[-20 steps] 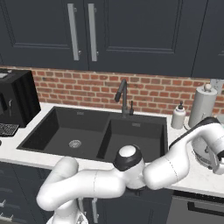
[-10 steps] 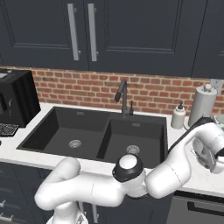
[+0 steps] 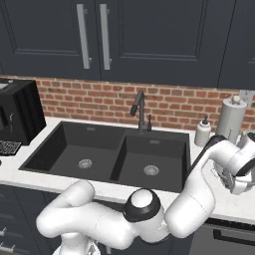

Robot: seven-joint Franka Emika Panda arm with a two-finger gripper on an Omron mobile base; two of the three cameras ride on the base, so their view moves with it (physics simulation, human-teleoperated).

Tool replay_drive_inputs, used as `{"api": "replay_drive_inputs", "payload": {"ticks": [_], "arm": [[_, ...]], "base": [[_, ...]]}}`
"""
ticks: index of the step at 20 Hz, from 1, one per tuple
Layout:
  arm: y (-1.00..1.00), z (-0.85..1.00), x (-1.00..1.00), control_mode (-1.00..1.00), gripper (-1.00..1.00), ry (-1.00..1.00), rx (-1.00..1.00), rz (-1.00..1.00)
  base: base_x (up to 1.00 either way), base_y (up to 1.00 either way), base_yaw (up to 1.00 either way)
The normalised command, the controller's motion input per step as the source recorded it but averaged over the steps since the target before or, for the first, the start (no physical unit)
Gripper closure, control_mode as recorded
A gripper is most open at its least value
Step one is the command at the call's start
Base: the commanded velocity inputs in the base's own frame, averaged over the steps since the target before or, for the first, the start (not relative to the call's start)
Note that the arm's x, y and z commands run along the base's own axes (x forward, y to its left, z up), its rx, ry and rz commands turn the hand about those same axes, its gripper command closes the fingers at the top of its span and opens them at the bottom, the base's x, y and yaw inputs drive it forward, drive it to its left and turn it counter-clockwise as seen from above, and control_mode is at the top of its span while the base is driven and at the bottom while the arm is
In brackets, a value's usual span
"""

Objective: Put the colander in the sink, put the kiwi in the colander, and turn on the sink faucet and pour water over the colander.

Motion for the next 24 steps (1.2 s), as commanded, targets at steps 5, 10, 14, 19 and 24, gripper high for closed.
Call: {"api": "replay_drive_inputs", "payload": {"ticks": [5,10,14,19,24], "arm": [[0.0,0.0,0.01,-1.0,1.0,0.0,-0.02,0.0],[0.04,0.19,-0.01,-1.0,1.0,0.0,0.0,0.0],[0.01,0.67,-0.02,-1.0,1.0,-0.01,0.07,0.04],[0.06,0.79,-0.01,-1.0,1.0,0.0,0.08,0.08],[0.36,0.45,-0.13,-1.0,1.0,0.0,0.03,0.09]], "base": [[0.0,0.0,0.0],[0.0,0.0,0.0],[0.0,0.0,0.0],[0.0,0.0,0.0],[0.0,0.0,0.0]]}}
